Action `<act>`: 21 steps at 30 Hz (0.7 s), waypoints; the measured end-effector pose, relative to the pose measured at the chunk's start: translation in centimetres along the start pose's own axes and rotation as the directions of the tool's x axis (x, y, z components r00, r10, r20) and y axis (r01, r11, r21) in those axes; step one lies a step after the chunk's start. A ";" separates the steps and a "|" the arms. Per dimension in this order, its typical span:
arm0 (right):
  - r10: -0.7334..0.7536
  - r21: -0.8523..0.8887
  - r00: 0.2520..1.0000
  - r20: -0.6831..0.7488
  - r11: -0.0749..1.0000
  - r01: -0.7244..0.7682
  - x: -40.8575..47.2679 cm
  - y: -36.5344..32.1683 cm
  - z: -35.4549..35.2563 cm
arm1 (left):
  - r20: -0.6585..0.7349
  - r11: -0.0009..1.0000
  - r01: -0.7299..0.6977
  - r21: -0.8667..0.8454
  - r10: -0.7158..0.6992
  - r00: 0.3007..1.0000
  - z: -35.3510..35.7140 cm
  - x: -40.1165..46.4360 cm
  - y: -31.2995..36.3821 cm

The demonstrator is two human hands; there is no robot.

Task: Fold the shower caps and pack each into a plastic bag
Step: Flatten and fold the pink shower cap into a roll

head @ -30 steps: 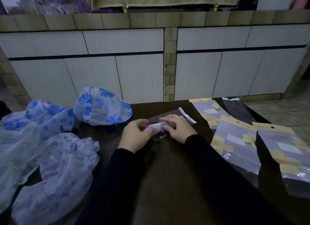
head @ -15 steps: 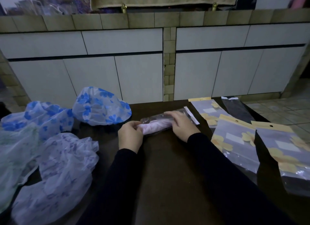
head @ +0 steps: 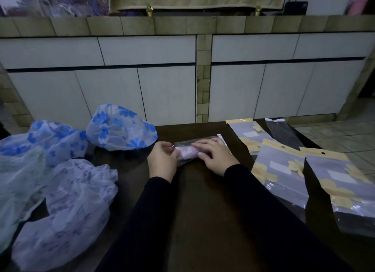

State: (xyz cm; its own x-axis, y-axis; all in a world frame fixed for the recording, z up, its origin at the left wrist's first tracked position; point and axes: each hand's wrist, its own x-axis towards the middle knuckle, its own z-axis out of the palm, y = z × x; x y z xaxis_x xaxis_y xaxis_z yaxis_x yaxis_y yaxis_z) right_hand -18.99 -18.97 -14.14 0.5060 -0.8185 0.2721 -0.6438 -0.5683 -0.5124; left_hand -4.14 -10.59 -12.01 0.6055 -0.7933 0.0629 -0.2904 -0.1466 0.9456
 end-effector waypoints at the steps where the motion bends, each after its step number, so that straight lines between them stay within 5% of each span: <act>1: -0.006 -0.034 1.000 -0.002 0.999 0.006 0.0 0.0 0.0 | -0.011 1.000 0.009 0.022 -0.009 1.000 -0.2 0.1 -0.1; 11: -0.051 -0.234 0.996 -0.078 0.972 0.031 -0.1 -1.0 0.6 | 0.121 0.986 -0.083 0.144 0.066 0.990 -0.1 0.1 -0.8; 15: -0.020 -0.303 0.986 -0.166 0.953 -0.032 0.3 -0.8 1.1 | -0.002 0.749 -0.117 0.652 0.157 0.988 -0.7 -0.1 -1.4; 21: 0.018 -0.285 0.975 -0.223 0.955 -0.083 1.7 -1.2 1.7 | 0.079 0.585 -0.074 0.808 0.017 0.997 -0.6 -0.4 -2.1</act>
State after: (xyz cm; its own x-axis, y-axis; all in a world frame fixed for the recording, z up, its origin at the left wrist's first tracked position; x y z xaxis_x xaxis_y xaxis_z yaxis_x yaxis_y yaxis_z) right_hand -16.34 -19.56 -14.45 0.3534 -0.8269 0.4374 -0.8204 -0.4986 -0.2799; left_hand -3.27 -9.60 -13.85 0.5399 -0.8400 0.0540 -0.8134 -0.5042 0.2903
